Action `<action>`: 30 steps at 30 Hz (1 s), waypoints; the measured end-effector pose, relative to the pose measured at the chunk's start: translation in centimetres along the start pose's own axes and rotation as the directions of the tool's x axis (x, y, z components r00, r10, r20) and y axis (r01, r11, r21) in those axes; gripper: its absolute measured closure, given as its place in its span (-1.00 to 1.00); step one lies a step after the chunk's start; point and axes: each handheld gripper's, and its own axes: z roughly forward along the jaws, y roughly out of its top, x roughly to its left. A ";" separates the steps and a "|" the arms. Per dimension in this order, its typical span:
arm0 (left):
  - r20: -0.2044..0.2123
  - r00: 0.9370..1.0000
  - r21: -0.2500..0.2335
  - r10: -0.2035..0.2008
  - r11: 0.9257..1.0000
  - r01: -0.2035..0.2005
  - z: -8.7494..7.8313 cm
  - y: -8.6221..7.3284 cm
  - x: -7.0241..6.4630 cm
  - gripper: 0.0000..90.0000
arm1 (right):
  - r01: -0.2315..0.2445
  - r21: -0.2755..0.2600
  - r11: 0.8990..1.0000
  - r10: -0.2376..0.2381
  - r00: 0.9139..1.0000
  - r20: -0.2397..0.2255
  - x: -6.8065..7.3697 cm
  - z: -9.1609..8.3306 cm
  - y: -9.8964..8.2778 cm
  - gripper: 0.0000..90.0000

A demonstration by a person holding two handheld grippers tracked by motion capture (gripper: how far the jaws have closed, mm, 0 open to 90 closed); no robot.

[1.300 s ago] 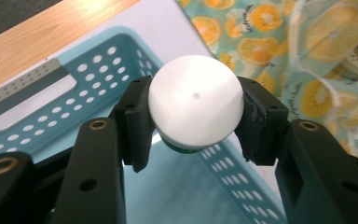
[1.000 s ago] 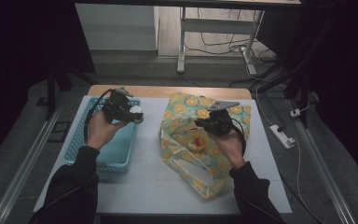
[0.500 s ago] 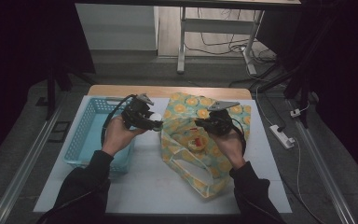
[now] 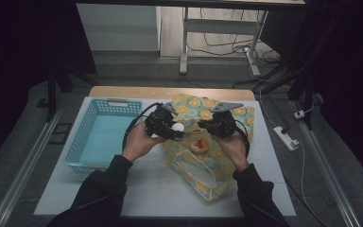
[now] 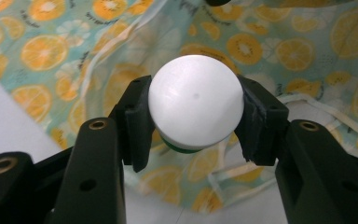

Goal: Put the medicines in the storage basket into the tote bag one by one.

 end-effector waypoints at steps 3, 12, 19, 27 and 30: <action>0.002 1.000 0.002 0.015 1.000 -0.015 0.8 0.5 -0.4 0.12 | 0.000 0.000 1.000 0.000 1.000 0.001 0.0 0.0 0.0 1.00; 0.021 0.999 0.002 0.037 0.999 -0.037 3.3 1.7 -1.1 0.12 | 0.001 -0.005 1.000 -0.001 1.000 0.001 0.0 -0.1 0.0 1.00; 0.016 0.999 0.002 0.052 0.999 -0.052 5.0 2.4 -1.4 0.12 | -0.001 -0.006 1.000 0.001 1.000 0.003 -0.1 -0.1 0.0 1.00; 0.009 0.999 -0.001 0.047 0.999 -0.047 6.4 2.5 -1.3 0.12 | -0.006 -0.004 1.000 0.006 1.000 0.005 -0.2 -0.1 -0.1 1.00; 0.004 0.999 -0.004 0.047 0.999 -0.047 6.9 2.5 -1.3 0.12 | -0.004 -0.003 1.000 0.004 1.000 0.006 -0.2 -0.1 -0.1 1.00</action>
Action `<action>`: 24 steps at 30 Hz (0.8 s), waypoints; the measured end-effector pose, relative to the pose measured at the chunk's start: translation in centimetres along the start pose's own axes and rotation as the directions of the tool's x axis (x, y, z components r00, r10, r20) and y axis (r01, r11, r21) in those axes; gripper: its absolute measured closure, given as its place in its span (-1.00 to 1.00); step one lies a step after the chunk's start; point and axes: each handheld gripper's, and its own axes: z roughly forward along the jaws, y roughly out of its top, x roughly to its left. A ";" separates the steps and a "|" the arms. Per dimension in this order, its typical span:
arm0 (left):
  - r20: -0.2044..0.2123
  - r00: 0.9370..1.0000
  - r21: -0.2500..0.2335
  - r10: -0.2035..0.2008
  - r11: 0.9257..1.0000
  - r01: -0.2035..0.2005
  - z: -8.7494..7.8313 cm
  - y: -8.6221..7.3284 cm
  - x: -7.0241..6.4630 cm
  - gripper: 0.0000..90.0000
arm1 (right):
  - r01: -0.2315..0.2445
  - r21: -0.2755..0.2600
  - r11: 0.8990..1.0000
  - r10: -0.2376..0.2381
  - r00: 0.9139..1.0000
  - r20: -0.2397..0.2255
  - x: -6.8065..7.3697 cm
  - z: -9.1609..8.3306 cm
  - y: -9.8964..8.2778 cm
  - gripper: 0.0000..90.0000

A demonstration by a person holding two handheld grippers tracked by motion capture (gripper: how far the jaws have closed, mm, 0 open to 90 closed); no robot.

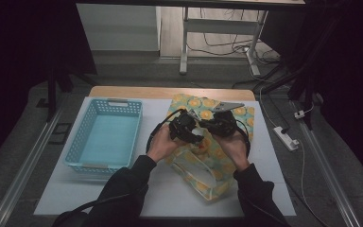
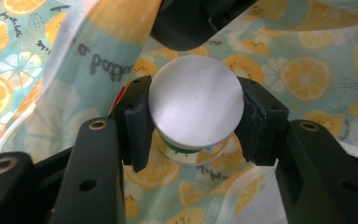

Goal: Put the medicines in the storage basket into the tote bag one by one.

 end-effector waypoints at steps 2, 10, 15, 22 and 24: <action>0.000 1.000 -0.001 0.001 1.000 -0.001 0.4 0.0 0.0 0.12 | -0.001 -0.001 1.000 0.001 1.000 0.000 0.0 0.0 0.0 1.00; -0.016 1.000 0.008 0.008 1.000 -0.008 1.8 -0.3 0.0 0.12 | -0.001 0.004 1.000 0.001 1.000 0.005 0.0 0.1 -0.1 1.00; -0.025 1.000 0.018 0.017 1.000 -0.017 2.5 -0.4 -0.1 0.11 | 0.000 0.006 1.000 0.000 1.000 0.005 -0.1 0.2 -0.1 1.00; -0.042 0.999 0.011 0.003 1.000 -0.003 2.3 -0.3 0.1 -0.01 | 0.002 0.010 1.000 -0.002 1.000 0.004 -0.1 0.3 -0.2 1.00; -0.037 0.999 0.003 -0.004 1.000 0.005 2.0 -0.3 0.1 -0.11 | -0.002 0.012 1.000 0.002 1.000 0.005 -0.2 0.3 -0.2 1.00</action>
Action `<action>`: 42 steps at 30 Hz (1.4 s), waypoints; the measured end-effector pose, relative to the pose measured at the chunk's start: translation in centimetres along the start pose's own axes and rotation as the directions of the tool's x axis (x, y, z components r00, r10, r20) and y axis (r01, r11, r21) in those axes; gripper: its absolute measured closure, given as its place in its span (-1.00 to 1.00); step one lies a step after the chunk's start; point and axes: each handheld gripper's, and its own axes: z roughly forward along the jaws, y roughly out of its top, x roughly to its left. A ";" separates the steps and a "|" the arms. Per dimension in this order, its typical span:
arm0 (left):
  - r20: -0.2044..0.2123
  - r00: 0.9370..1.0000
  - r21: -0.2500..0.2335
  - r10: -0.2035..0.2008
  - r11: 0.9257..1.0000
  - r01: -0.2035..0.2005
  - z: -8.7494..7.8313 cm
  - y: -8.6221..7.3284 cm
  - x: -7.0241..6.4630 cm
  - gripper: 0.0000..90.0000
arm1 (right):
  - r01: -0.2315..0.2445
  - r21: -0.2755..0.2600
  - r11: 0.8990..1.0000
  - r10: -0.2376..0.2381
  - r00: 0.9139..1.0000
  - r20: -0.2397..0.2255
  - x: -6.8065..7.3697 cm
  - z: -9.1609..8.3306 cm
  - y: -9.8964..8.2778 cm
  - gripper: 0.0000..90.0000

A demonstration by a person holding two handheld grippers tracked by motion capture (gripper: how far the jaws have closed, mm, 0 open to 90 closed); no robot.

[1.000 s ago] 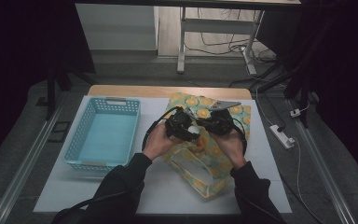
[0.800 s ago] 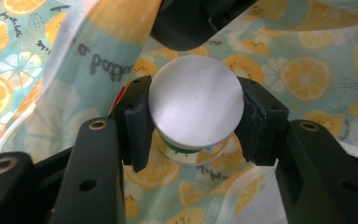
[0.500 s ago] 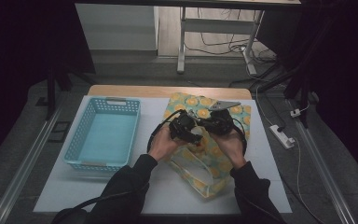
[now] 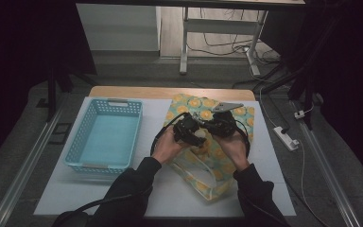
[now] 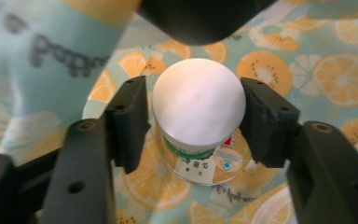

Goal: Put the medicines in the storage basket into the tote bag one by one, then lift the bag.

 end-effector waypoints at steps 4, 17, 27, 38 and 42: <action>0.011 1.000 -0.003 -0.004 1.000 0.004 -0.7 0.0 0.0 -0.28 | 0.000 0.000 1.000 0.000 1.000 -0.001 0.0 0.0 0.0 1.00; 0.061 0.998 -0.011 -0.033 0.999 0.034 -2.8 -1.2 -0.3 -0.74 | 0.002 0.004 1.000 -0.002 1.000 -0.001 0.0 0.0 0.0 1.00; 0.145 0.987 -0.058 -0.070 0.995 0.079 -4.0 -2.6 -0.3 -0.99 | 0.005 0.009 1.000 -0.005 1.000 -0.002 0.2 0.2 -0.1 1.00; 0.196 0.980 -0.050 -0.032 0.998 0.043 -4.3 -3.8 -0.6 -0.98 | 0.010 0.012 1.000 -0.010 1.000 -0.006 0.4 0.3 -0.1 1.00; 0.167 0.986 -0.020 -0.025 0.999 0.029 -3.4 -4.1 -0.8 -1.00 | 0.013 0.012 1.000 -0.013 1.000 -0.007 0.4 0.2 0.0 1.00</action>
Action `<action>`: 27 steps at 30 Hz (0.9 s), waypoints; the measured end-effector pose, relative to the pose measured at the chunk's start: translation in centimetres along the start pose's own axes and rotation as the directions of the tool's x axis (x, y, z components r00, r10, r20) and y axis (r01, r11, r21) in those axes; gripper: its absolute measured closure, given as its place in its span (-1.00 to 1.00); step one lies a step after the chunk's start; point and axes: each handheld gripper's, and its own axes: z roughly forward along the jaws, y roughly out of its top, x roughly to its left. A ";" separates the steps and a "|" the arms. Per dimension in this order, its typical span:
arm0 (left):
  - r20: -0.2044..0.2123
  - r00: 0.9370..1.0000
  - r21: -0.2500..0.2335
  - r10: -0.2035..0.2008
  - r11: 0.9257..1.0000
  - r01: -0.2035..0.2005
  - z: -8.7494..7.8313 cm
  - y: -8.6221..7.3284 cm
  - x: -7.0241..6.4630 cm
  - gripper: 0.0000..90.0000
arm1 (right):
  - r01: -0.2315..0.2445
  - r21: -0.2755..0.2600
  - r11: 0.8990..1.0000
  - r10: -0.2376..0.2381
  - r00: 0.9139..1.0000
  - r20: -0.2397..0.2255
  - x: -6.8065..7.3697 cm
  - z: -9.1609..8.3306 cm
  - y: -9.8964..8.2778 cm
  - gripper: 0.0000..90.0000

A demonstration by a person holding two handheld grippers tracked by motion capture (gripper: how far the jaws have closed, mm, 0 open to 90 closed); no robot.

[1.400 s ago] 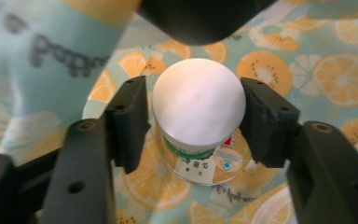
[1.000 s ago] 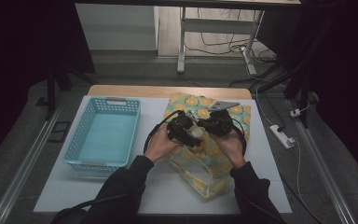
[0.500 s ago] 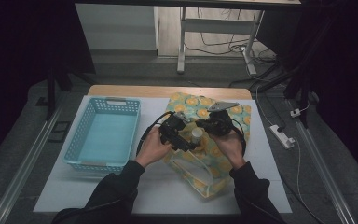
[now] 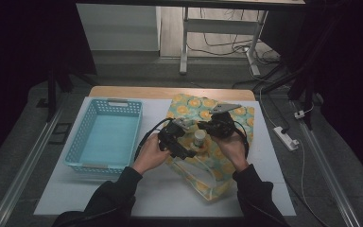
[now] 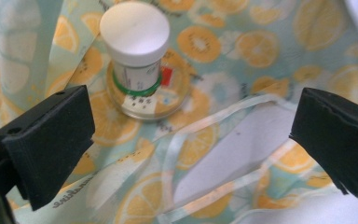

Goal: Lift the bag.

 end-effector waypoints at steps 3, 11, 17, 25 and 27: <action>-0.002 1.000 0.041 -0.011 0.999 0.011 0.9 -0.2 0.2 -1.00 | 0.000 -0.003 1.000 0.000 1.000 0.000 0.0 -0.1 0.0 1.00; 0.014 1.000 0.062 -0.014 0.998 0.013 3.1 -1.2 0.5 -0.92 | 0.003 0.001 1.000 -0.003 1.000 -0.002 0.1 0.1 0.0 1.00; 0.041 0.999 0.097 0.007 0.995 -0.011 4.3 -1.9 0.4 -0.87 | 0.004 0.004 1.000 -0.004 1.000 -0.003 0.1 0.1 0.0 1.00; 0.014 0.996 0.146 0.088 0.985 -0.089 4.9 -2.5 -0.4 -0.52 | 0.006 0.008 1.000 -0.006 1.000 -0.004 0.2 0.2 0.0 1.00; 0.001 0.994 0.159 0.108 0.981 -0.107 4.7 -2.5 -0.6 -0.34 | 0.005 0.009 1.000 -0.005 1.000 -0.004 0.2 0.2 0.0 1.00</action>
